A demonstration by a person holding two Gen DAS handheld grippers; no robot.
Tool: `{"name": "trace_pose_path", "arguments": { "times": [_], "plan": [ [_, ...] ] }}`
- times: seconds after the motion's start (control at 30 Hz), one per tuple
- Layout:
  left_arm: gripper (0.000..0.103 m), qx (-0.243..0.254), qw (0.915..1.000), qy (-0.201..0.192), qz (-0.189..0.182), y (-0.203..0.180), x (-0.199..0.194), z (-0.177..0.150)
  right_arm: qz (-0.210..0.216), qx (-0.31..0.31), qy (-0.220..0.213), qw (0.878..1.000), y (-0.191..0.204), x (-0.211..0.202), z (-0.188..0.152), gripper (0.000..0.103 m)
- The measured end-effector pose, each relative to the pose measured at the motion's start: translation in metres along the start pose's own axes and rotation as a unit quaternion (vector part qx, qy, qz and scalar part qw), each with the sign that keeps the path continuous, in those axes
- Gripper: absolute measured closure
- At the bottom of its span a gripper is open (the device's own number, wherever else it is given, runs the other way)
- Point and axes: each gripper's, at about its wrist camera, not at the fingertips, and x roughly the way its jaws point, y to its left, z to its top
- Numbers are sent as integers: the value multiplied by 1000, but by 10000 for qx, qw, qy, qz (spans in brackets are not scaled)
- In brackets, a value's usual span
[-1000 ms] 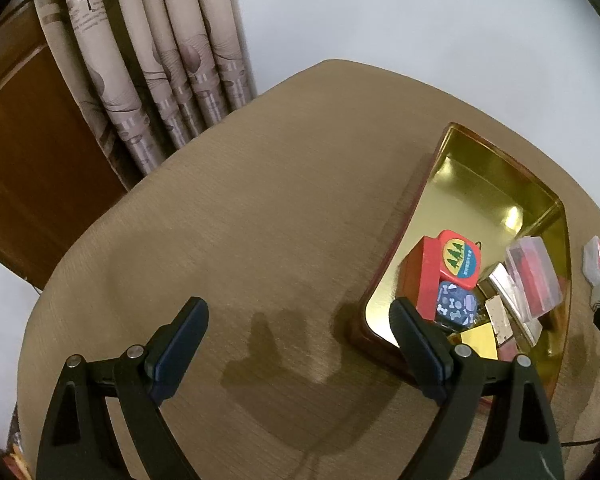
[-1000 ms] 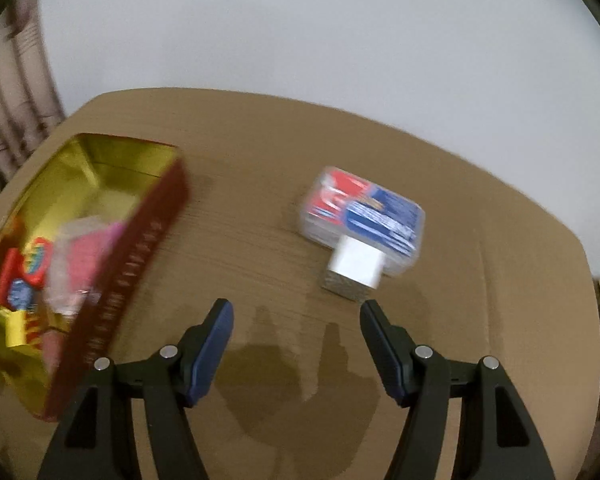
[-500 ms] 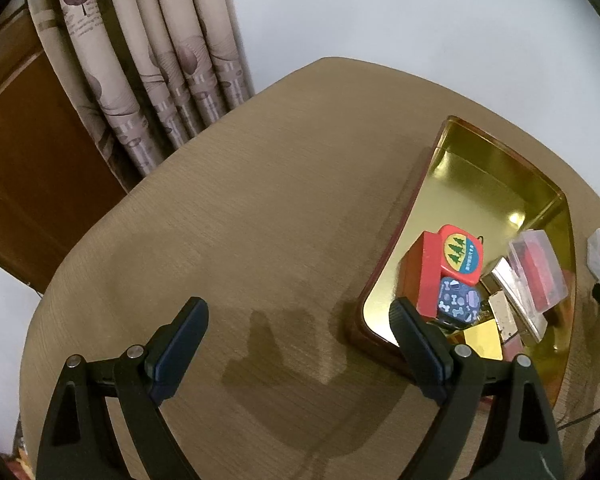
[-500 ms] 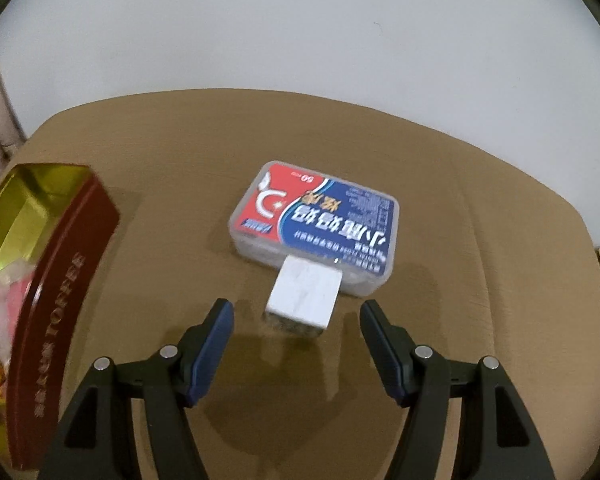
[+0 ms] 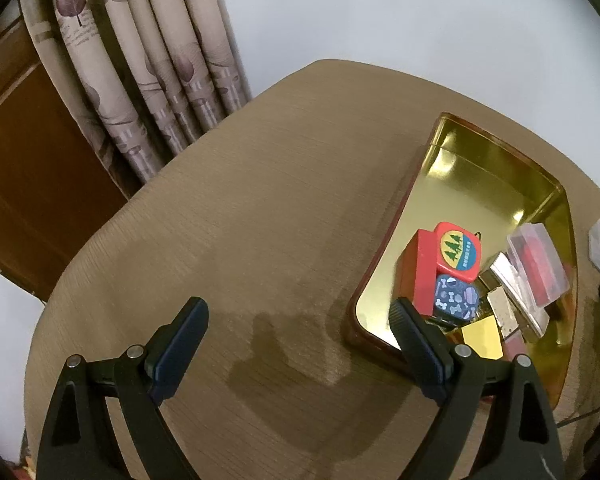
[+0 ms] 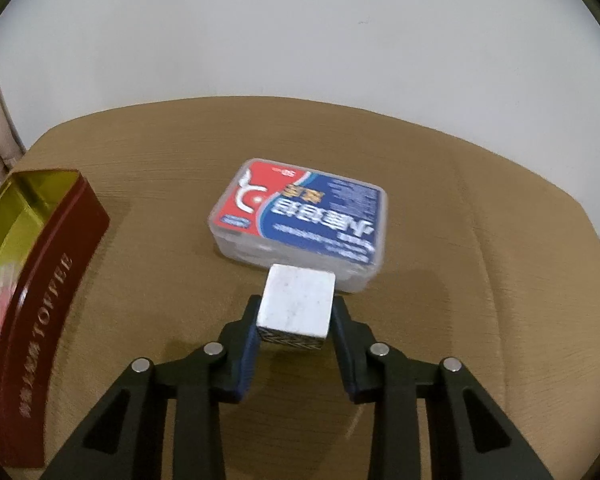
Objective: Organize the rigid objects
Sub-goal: 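Grasp the white zigzag cube with the right tool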
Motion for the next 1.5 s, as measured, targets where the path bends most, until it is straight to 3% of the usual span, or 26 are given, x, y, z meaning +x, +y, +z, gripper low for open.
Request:
{"name": "trace_pose_path", "arguments": {
  "times": [0.73,0.83,0.97,1.1,1.3,1.43,1.5],
  "plan": [
    [12,325,9993,-199,-10,-7,-28,-5,-652,599,-48,9961,-116,-41,-61,73],
    [10,464,9986,-186,-148,-19,-40,-5,-656,470,-136,9966,-110,-38,-61,73],
    [8,816,9956,-230,-396,-51,-58,-7,-717,295,-252,9967,-93,-31,-50,72],
    [6,1110,9900,-22,-866,-92,-69,-9,-543,429,-267,9973,-111,-33,-49,72],
    [6,981,9758,747,-1808,-158,-78,-1,-387,538,-277,9974,-130,-25,-48,72],
    [6,790,9698,1103,-2027,-202,-78,13,-314,593,-282,9973,-133,-24,-47,72],
    [6,710,9716,1110,-1965,-228,-78,21,-312,590,-282,9974,-139,-20,-47,72]
  ]
}}
